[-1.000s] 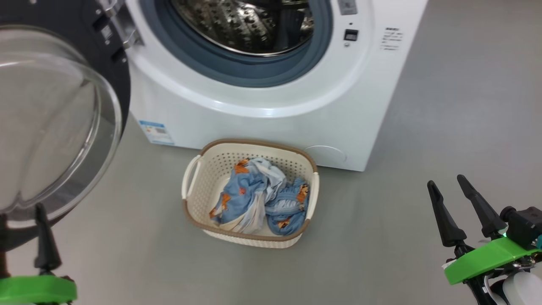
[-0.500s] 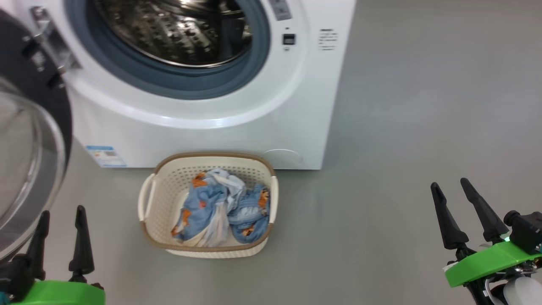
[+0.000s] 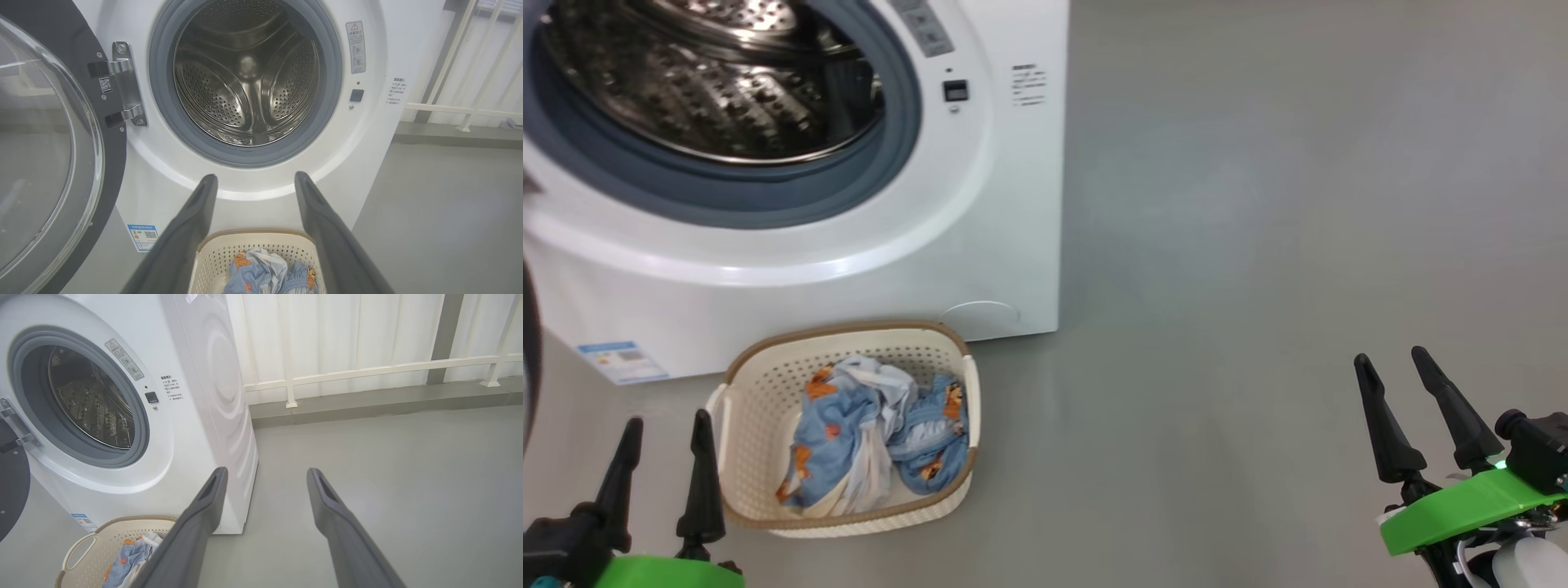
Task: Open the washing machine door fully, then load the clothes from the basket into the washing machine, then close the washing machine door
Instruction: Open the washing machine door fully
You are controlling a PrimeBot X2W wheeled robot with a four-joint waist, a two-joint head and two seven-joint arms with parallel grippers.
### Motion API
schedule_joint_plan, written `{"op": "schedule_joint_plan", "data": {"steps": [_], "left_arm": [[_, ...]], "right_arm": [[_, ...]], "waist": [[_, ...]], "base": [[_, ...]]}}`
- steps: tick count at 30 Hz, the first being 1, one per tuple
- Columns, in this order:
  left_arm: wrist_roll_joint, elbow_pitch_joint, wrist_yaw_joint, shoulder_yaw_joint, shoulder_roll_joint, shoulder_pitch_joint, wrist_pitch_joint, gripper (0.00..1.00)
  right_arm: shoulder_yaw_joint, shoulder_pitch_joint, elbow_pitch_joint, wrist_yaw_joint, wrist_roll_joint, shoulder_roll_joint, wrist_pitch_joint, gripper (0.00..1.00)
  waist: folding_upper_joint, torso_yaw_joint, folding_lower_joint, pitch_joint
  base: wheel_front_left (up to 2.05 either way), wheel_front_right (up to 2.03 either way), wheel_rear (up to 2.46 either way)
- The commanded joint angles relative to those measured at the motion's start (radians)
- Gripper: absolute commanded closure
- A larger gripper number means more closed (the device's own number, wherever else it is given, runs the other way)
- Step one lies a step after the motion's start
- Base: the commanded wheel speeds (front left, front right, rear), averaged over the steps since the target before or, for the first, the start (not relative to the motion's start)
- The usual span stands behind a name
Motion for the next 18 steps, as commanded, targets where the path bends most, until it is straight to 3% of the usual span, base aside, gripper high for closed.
{"op": "schedule_joint_plan", "data": {"steps": [1, 18], "left_arm": [[0.010, -0.033, 0.001, 0.032, 0.021, -0.003, -0.006, 0.00], [0.102, -0.078, 0.001, 0.044, 0.000, 0.020, -0.006, 0.00]], "right_arm": [[0.011, 0.006, -0.026, 0.004, -0.012, -0.016, -0.012, 0.00], [-0.008, 0.014, -0.032, 0.004, -0.014, -0.001, -0.012, 0.00]], "waist": [[-0.0001, -0.027, 0.0000, -0.004], [-0.0001, -0.055, 0.0000, 0.003]], "base": [[0.00, 0.00, 0.00], [0.00, 0.00, 0.00]]}}
